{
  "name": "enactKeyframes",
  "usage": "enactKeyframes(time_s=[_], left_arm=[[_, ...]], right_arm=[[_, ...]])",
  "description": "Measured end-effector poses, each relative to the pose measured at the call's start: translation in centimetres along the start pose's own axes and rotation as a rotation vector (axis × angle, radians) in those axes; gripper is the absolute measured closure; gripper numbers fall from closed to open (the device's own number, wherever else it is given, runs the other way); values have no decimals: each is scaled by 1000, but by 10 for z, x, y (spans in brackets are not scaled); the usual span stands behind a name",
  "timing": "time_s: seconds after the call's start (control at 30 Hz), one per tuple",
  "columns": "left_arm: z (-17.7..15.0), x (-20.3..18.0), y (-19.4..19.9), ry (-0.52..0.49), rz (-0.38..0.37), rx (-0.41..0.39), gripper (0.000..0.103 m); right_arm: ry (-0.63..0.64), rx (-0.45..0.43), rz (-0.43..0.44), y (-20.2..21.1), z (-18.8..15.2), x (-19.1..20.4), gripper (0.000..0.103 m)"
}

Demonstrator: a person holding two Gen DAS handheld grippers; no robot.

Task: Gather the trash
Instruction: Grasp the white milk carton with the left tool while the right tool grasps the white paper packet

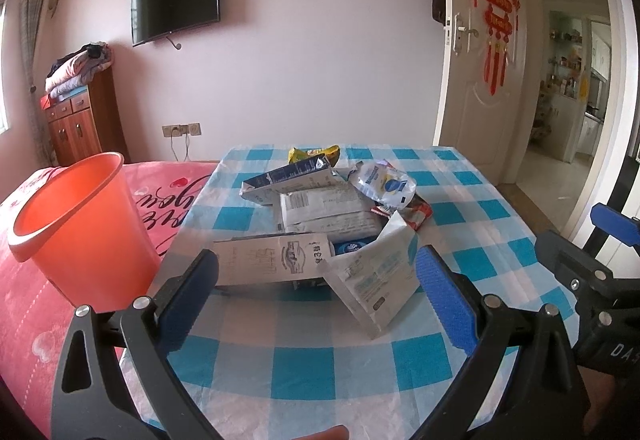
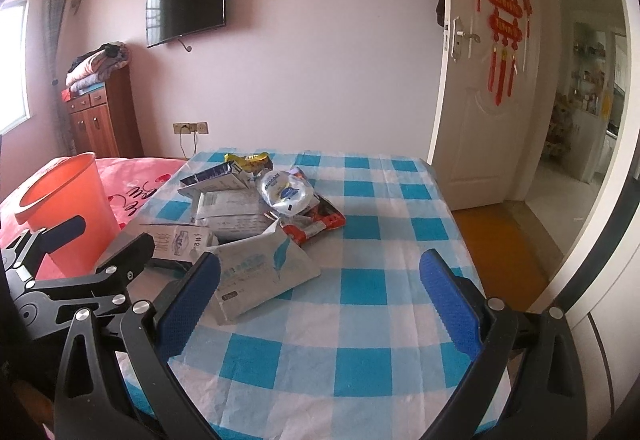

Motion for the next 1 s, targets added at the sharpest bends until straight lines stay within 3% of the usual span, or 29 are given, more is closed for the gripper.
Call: enactKeyframes(time_s=[0.3, 0.6, 0.8, 1.0], left_arm=[[-4, 0, -17, -8, 18, 41, 4], [-14, 12, -41, 15, 31, 99, 4], [-18, 25, -58, -48, 182, 135, 4], [-17, 47, -61, -23, 236, 122, 4]], right_arm=[[-12, 23, 1, -15, -5, -4, 5], [-17, 97, 70, -48, -11, 3, 5], [-21, 124, 90, -64, -14, 7, 5], [-23, 158, 114, -81, -17, 11, 5]])
Point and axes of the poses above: each gripper's, at about its wrist camera, not at the fingertips, and y roughly against the way its jaws point, x to its left, z to its top, the point moved 3 cm from there along -y, roughly the way its jaws point, and after that the axes turned 13 degrees about -z, right-handed, at the moved point
